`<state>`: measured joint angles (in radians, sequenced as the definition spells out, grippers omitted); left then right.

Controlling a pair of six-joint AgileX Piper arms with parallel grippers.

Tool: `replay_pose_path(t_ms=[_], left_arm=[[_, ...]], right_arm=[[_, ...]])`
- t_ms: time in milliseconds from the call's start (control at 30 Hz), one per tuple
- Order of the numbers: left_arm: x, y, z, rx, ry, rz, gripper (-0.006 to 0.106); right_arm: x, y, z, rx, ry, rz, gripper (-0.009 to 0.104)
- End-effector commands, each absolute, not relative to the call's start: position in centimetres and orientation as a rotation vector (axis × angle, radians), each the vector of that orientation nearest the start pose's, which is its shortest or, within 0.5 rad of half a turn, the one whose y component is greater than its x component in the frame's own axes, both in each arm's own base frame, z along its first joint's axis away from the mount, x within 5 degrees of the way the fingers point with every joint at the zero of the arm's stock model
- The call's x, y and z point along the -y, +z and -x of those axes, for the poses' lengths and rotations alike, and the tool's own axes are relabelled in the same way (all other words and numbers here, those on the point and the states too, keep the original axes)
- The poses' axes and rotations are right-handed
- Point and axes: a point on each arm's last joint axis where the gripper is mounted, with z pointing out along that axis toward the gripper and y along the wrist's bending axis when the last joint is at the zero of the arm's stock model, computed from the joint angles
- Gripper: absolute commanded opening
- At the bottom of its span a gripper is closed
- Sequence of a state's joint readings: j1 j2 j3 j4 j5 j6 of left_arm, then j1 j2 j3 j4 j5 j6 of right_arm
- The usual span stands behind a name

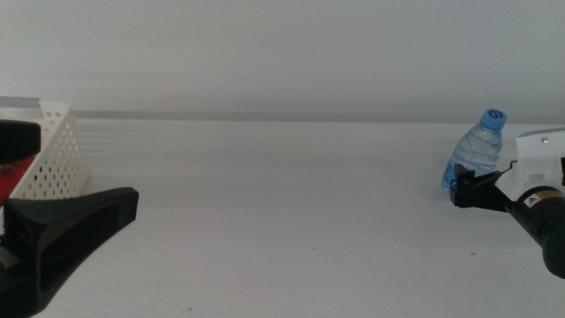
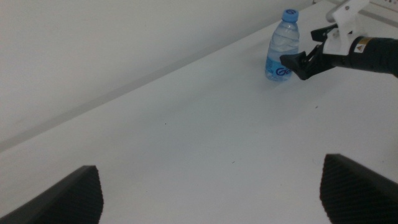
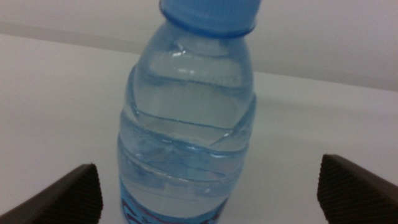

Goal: Use arms to grab the bottles and put them into the dustbin to the left of the table.

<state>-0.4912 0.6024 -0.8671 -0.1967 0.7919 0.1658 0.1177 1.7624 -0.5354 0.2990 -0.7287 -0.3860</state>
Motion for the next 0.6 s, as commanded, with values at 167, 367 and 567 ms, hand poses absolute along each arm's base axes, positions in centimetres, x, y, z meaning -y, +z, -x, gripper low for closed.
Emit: replay_pose_path(t_ms=[167, 367, 567], left_arm=[[5.8, 38.5, -8.1, -1.916, -0.450, -0.599, 0.094], [5.8, 38.5, -8.1, -1.916, -0.450, -0.599, 0.094], [5.8, 38.5, -8.1, -1.916, -0.450, -0.599, 0.094]], right_arm=[[-2.0, 12.1, -31.2, -2.004, -0.196, 0.182, 0.092], [-2.3, 10.8, -32.8, -1.974, -0.201, 0.214, 0.092], [-3.1, 9.9, -35.1, -1.935, -0.175, 0.298, 0.092]])
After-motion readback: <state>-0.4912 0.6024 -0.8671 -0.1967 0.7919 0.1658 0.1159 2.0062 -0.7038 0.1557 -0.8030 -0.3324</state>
